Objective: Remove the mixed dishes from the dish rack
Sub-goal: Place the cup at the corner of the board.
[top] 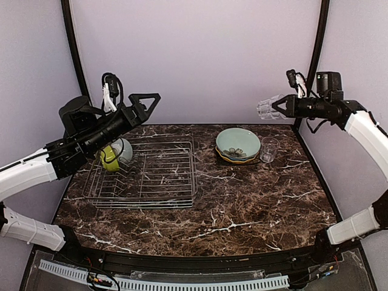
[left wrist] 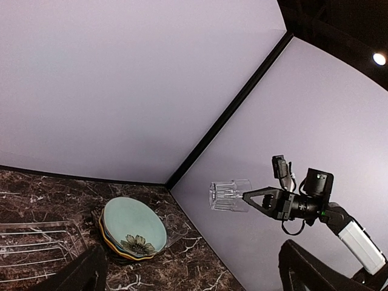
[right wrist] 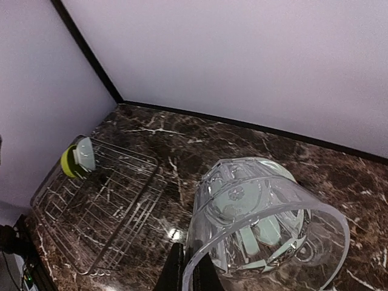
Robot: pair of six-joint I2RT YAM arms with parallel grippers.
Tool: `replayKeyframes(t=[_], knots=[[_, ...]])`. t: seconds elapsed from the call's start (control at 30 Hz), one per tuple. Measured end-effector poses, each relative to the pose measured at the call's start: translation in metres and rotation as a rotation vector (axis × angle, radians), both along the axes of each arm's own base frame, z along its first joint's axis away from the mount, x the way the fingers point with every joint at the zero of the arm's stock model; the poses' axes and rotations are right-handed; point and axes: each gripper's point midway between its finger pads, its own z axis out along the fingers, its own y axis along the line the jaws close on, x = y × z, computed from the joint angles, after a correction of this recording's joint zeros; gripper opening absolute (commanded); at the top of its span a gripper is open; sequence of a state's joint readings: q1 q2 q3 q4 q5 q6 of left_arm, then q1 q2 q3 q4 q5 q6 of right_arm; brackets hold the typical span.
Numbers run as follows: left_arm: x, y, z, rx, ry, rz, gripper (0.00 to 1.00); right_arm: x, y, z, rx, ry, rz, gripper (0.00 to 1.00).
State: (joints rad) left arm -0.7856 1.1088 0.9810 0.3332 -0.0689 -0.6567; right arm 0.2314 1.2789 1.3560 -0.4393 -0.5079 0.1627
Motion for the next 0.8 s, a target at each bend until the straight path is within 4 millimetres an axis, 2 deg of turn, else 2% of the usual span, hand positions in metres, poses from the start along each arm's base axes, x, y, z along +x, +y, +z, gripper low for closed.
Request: replayKeyframes(t=[0.13, 0.33, 0.5, 0.67, 0.8], knots=[[0.000, 0.000, -0.004, 0.022, 0.005, 0.001, 1.00, 0.027, -0.061, -0.049, -0.088, 0.154, -0.182, 0.00], [0.001, 0.000, -0.011, 0.052, 0.016, 0.004, 1.00, 0.039, -0.121, -0.097, -0.204, 0.294, -0.349, 0.00], [0.000, 0.002, -0.010, 0.052, 0.013, 0.010, 1.00, 0.050, -0.149, -0.135, -0.311, 0.398, -0.428, 0.00], [-0.001, 0.003, -0.008, 0.049, 0.010, 0.010, 1.00, 0.062, -0.159, -0.170, -0.384, 0.487, -0.447, 0.00], [-0.001, 0.003, -0.008, 0.049, 0.010, 0.010, 1.00, 0.071, -0.167, -0.188, -0.436, 0.521, -0.456, 0.00]])
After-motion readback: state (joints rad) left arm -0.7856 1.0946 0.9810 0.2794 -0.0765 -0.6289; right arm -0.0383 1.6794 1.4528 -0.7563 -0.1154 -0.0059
